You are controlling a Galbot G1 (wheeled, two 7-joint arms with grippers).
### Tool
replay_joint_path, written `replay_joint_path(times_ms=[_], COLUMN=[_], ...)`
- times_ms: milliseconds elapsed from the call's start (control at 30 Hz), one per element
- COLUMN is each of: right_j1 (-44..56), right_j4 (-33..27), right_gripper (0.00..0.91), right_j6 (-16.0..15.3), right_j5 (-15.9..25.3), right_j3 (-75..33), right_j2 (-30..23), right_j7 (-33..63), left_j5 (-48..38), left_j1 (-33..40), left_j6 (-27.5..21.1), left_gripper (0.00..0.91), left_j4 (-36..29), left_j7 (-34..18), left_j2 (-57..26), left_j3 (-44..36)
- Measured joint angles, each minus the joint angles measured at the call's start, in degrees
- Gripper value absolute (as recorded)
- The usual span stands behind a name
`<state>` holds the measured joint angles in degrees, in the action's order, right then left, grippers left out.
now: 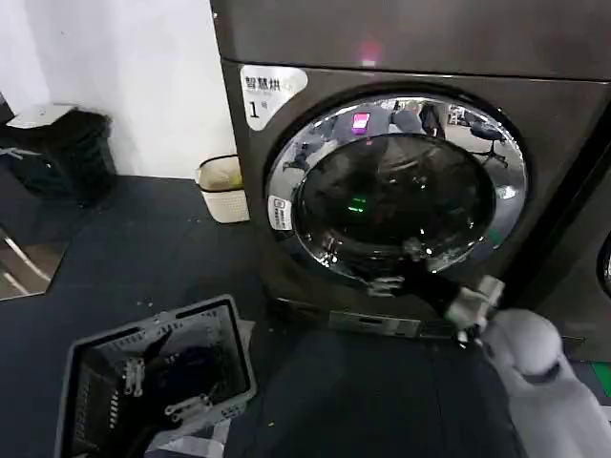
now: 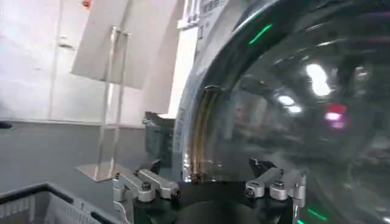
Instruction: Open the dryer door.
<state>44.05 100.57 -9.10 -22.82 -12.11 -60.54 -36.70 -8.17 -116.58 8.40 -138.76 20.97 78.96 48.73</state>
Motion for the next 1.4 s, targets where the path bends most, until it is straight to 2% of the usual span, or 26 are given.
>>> replay_joint_path(times_ms=[233,900,1100,1400], right_j1=[-5.7,-12.1,-12.4,-11.5], right_j4=[-3.7,-10.9,-11.0,-9.5], right_gripper=[0.907,0.907,0.907,0.907], right_j6=[-1.8,-1.1,-0.7,-1.9], right_j5=[0.0,3.6,2.9,-1.9], right_j3=[5.7,12.3,12.3,12.2], right_j2=[-2.1,-10.9,-11.0,-8.7], right_j7=[1.8,3.2,2.2,-2.9], left_j5=[0.0,2.3,2.5,2.1], left_j1=[-0.1,-0.2,0.1,2.4], left_j6=[-0.3,0.1,-1.0,-5.8], left_gripper=[0.907,0.907,0.907,0.907], left_j4=[-0.2,0.6,0.6,0.5], left_j7=[0.0,0.8,0.6,0.6], left_j2=[0.4,1.2,1.3,0.8], left_j3=[-0.2,-0.8,-0.9,0.0])
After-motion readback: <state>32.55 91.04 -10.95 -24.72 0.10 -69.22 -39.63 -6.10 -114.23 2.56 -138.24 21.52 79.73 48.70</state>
